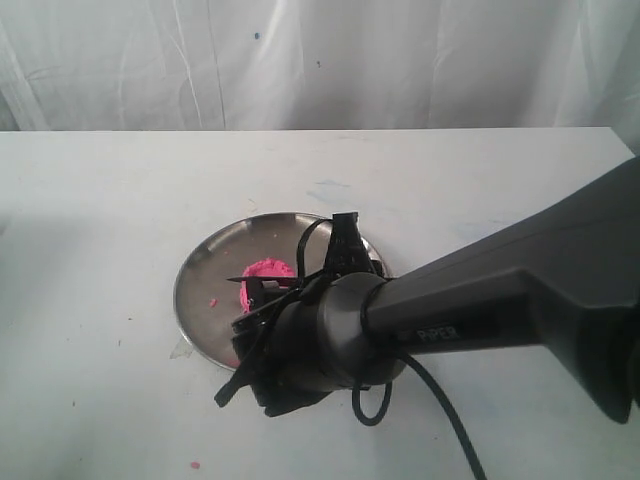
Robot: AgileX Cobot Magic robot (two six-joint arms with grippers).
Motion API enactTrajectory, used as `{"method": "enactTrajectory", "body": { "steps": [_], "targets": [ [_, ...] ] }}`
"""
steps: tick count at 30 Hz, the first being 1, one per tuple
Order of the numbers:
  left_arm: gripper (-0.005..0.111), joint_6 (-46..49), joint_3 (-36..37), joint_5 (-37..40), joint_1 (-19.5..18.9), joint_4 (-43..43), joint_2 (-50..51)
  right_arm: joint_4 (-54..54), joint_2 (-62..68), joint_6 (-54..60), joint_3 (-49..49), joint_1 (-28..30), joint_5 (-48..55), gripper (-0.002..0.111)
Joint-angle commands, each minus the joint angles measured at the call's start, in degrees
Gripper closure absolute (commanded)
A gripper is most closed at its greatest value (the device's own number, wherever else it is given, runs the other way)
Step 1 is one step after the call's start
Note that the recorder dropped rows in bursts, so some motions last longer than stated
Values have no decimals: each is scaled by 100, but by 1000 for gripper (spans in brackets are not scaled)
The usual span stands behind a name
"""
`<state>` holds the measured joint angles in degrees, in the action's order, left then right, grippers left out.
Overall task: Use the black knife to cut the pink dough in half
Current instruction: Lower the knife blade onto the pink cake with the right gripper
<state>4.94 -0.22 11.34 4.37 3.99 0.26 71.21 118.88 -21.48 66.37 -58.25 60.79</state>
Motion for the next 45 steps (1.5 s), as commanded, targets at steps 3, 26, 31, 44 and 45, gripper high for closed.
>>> {"method": "enactTrajectory", "body": {
  "steps": [3, 26, 31, 44, 45],
  "targets": [
    [107, -1, 22, 4, 38, 27, -26, 53, 64, 459, -61, 0, -54, 99],
    [107, -1, 22, 4, 38, 27, -26, -540, 64, 933, -61, 0, -305, 104],
    [107, -1, 22, 4, 38, 27, -26, -589, 64, 998, -61, 0, -294, 104],
    [107, -1, 22, 4, 38, 27, -26, -688, 64, 1072, -49, 57, -283, 104],
    [107, -1, 22, 4, 38, 27, -26, -689, 64, 1072, -39, 57, -283, 104]
  ]
}}
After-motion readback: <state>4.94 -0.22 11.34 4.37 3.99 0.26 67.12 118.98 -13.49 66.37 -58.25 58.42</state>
